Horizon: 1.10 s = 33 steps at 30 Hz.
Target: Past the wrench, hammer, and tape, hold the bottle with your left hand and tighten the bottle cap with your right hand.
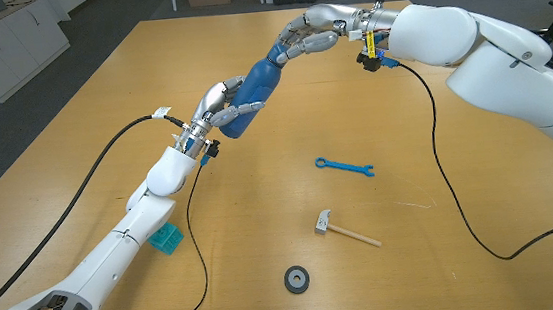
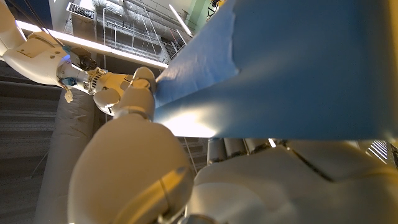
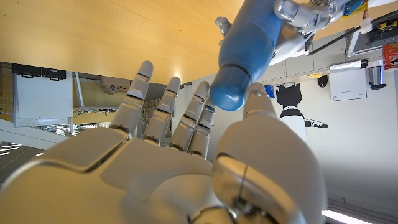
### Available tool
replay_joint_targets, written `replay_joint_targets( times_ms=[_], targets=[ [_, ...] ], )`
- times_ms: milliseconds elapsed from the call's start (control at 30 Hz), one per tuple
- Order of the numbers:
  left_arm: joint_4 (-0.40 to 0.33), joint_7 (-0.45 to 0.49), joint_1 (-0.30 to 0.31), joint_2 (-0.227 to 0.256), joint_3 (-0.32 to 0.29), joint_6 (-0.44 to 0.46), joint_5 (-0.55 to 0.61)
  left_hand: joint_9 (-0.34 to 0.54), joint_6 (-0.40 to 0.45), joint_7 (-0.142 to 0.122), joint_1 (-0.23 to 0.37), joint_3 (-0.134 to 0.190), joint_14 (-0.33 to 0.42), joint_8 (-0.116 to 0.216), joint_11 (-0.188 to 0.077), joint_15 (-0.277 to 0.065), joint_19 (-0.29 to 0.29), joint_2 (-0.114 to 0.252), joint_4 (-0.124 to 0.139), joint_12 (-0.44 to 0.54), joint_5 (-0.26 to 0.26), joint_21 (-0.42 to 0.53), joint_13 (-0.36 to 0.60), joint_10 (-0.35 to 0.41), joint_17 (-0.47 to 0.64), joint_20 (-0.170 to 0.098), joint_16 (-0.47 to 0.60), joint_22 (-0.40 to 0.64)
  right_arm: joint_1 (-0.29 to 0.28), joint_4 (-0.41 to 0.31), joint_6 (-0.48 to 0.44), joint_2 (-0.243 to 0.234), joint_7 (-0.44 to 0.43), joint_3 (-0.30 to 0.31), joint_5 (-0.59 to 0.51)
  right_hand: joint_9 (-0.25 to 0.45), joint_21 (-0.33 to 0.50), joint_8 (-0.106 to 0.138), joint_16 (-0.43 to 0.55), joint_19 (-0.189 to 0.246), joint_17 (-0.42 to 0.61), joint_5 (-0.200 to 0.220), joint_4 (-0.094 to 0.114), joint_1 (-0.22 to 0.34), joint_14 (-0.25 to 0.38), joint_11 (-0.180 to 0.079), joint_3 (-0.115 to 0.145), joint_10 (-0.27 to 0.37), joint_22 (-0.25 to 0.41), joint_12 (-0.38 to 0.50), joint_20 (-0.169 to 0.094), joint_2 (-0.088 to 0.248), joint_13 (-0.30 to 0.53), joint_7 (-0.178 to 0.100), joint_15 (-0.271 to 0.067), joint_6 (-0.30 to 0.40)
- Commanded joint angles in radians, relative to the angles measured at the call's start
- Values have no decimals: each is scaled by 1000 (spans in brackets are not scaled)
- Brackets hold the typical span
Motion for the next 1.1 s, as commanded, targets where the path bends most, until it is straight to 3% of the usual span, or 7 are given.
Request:
replay_joint_targets(
  times_ms=[33,133,333,567,733,1100],
  targets=[
    [-6,1,2,0,-1,-6,0,5,234,-206,171,32,6,6,-138,-148,1,192,32,4,5,1,6,147,2,-136,-2,1,-12,-5,-32,28,-33,-5,-26,-2,14,69,42,43,-3,20,-2,57,110,-5,25,172,3,48,-29,15,5,-37,-54,166],
    [-9,3,3,-1,-2,-4,2,5,234,-206,171,32,6,6,-138,-148,1,192,32,3,5,1,6,148,2,-136,-2,1,-12,-1,-35,32,-33,-7,-24,-8,21,96,58,64,-8,37,-1,85,165,-5,33,250,3,63,-50,28,3,-39,-84,233],
    [-21,17,5,0,-7,1,20,5,236,-206,171,31,7,7,-138,-148,1,193,32,4,5,1,7,152,3,-136,-2,1,-3,1,-59,44,-25,-17,-20,-13,28,111,72,82,-12,45,6,95,216,-7,33,293,4,68,-67,33,3,-34,-97,272],
    [-58,74,21,0,-26,22,95,5,246,-198,179,32,21,10,-133,-149,18,199,28,8,6,8,11,168,5,-130,3,1,8,5,-85,54,-9,-17,4,-16,36,119,82,105,-15,46,11,99,254,-8,31,332,4,76,-80,37,8,-28,-104,290],
    [-93,136,37,2,-44,35,183,5,249,-195,182,32,24,11,-128,-149,22,199,27,8,6,9,12,171,6,-130,3,0,16,4,-109,56,-3,-16,25,-18,41,125,88,117,-18,45,12,102,280,-8,31,351,4,79,-88,38,12,-3,-107,302],
    [-118,195,49,13,-50,58,253,6,251,-198,187,33,28,12,-133,-149,20,199,25,7,6,7,14,173,6,-134,4,-2,18,13,-157,69,0,16,125,-21,48,132,96,135,-29,43,10,120,334,-7,35,402,4,90,-100,41,21,19,-119,316]
  ],
)
